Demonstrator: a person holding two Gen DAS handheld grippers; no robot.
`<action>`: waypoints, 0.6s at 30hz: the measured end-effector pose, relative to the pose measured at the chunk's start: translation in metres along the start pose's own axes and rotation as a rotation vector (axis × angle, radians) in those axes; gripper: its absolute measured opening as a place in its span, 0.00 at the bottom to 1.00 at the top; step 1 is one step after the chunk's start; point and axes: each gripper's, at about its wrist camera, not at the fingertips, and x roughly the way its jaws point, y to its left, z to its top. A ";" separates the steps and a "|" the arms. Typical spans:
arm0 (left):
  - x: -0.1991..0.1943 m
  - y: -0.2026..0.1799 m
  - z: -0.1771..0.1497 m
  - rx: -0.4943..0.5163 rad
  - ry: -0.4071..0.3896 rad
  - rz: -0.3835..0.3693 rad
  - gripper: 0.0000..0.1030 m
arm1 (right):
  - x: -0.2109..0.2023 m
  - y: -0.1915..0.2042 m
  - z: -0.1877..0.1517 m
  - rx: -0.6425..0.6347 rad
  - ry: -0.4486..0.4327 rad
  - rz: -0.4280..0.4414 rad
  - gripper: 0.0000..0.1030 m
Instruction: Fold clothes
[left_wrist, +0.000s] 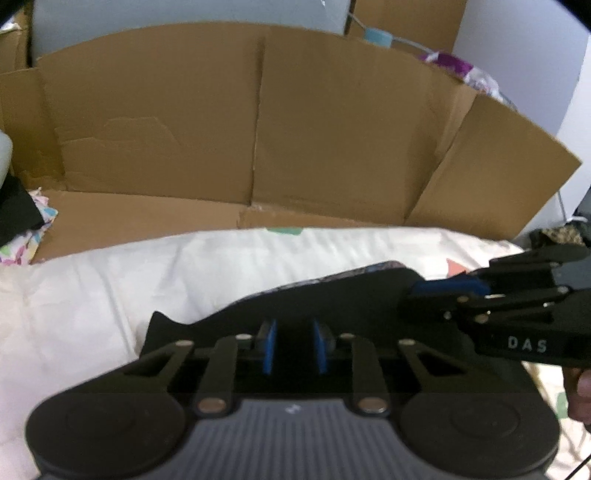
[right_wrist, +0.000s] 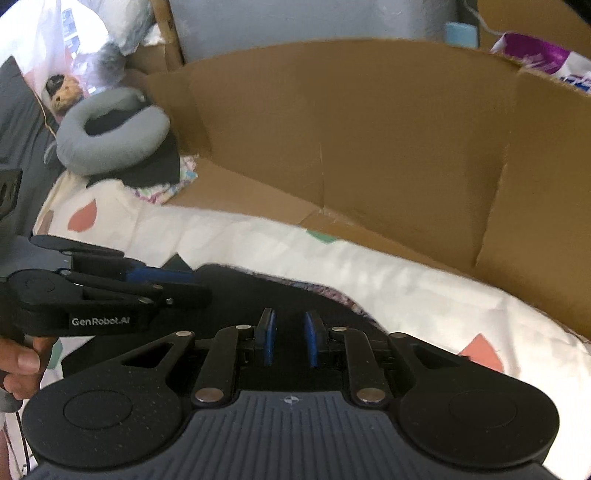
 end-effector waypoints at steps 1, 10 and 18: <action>0.002 0.000 0.000 0.002 0.005 0.000 0.23 | 0.004 0.000 -0.002 0.001 0.007 -0.006 0.18; 0.021 0.001 -0.004 0.011 0.027 0.028 0.21 | 0.025 -0.002 -0.003 -0.001 0.015 -0.020 0.18; 0.023 0.010 -0.007 -0.018 0.027 -0.002 0.21 | 0.037 0.002 -0.009 -0.045 0.005 -0.042 0.17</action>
